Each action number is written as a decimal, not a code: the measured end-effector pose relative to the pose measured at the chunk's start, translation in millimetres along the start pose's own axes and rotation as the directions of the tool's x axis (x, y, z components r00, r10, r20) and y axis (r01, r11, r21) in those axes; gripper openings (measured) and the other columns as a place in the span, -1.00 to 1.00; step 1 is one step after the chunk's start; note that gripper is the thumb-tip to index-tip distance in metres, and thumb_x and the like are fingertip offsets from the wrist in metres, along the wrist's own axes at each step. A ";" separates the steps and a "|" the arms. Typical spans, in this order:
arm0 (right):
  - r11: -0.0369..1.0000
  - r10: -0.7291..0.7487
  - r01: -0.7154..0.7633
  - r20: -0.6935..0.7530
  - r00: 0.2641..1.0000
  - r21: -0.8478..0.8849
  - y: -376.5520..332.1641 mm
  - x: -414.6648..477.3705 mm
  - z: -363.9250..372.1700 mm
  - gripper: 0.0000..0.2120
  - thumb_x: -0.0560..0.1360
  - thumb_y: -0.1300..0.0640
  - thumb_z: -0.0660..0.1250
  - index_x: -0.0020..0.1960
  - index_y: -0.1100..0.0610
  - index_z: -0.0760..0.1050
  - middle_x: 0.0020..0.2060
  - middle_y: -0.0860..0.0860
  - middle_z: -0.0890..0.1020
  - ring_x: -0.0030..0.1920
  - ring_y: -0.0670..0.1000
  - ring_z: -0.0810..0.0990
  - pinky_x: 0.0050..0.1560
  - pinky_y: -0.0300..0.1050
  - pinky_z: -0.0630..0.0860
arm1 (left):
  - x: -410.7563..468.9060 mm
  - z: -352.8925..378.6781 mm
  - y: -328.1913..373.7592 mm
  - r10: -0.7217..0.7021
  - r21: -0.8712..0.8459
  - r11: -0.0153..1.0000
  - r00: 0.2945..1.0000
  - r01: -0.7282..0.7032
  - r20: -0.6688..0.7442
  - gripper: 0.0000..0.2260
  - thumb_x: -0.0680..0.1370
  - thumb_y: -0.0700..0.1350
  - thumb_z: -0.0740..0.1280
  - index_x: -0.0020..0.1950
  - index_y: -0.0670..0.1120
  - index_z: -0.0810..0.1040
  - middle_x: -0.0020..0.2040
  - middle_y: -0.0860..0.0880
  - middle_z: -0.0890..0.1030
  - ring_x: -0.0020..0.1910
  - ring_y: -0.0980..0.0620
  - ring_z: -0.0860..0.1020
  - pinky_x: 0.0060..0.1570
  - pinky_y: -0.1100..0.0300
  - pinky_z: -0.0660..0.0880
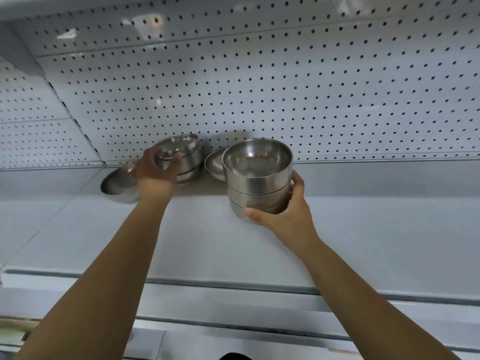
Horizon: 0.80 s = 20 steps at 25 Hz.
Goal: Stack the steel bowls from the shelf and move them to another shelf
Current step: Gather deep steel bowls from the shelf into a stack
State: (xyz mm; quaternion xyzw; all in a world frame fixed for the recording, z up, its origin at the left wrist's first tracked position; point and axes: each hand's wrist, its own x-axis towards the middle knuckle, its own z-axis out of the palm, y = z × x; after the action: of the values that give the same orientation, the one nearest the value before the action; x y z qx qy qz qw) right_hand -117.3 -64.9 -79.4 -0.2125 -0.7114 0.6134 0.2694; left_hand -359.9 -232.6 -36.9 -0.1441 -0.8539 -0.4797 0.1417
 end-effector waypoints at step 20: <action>0.998 -0.009 0.008 -0.023 1.000 -0.065 3.8 0.0 1.8 0.09 0.17 -0.12 0.76 0.44 -0.42 0.11 0.33 -0.29 0.50 0.32 -0.21 0.54 0.23 -0.22 0.56 | 37.2 -3.0 -2.8 0.196 -0.014 0.981 0.978 -0.195 0.073 -0.70 0.42 0.30 0.39 -0.17 0.08 0.63 -0.15 0.01 0.66 0.05 -0.22 0.59 0.06 -0.13 0.56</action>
State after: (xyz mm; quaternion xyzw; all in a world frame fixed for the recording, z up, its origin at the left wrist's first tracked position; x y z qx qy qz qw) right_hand -118.6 -65.7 -83.4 -0.2253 -0.7285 0.5863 0.2732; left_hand -394.8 -232.4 -23.4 -0.2454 -0.8387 -0.4605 0.1559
